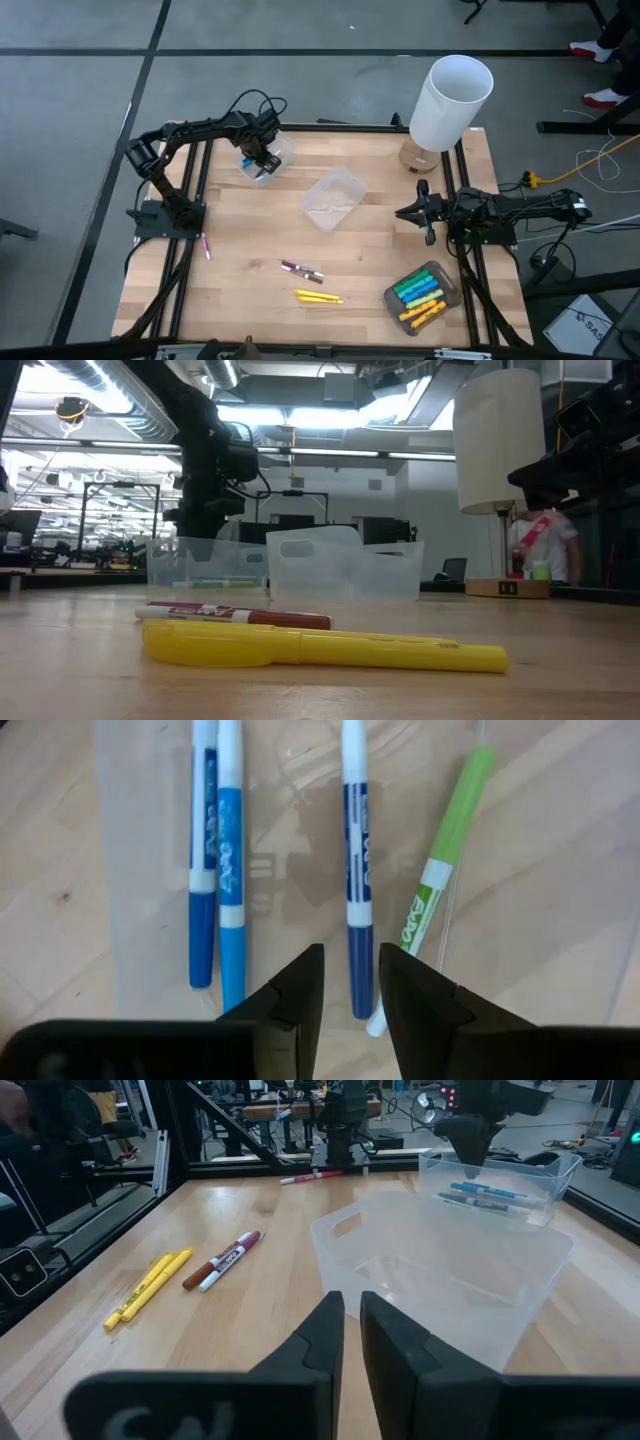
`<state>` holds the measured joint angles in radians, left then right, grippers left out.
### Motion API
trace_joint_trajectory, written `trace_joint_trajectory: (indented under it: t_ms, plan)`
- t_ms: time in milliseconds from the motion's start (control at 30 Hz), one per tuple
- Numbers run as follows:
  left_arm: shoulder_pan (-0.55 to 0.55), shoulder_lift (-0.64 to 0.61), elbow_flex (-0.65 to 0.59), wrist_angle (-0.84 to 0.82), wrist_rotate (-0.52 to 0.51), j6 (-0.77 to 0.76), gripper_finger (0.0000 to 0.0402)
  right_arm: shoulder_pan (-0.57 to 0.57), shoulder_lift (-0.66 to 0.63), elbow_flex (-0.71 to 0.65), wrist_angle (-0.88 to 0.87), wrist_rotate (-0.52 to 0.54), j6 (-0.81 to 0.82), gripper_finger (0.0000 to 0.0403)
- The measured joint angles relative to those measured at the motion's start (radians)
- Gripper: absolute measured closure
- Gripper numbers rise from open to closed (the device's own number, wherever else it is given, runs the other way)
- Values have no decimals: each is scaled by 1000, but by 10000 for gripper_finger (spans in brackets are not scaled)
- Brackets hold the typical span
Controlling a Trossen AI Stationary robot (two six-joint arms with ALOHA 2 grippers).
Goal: Pick & Place Markers
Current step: Put the pink marker into the transparent bin
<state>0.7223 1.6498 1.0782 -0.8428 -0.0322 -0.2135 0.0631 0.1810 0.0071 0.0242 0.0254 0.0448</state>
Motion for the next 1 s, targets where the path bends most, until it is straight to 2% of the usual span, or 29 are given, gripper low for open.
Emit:
trace_joint_trajectory:
  t_ms: [133, 433, 767, 1000]
  plan:
    - [-2, -31, 0, -23, 21, -27, 299, 0, 0, 0, 0, 0, 0, 363]
    - [-37, -176, 0, -61, 139, -199, 288, 0, 0, 0, 0, 0, 0, 363]
    - [-172, -355, 0, -59, 162, -407, 288, 0, 0, 0, 0, 0, 0, 363]
    - [-287, -393, 0, -60, 187, -559, 288, 0, 0, 0, 0, 0, 0, 363]
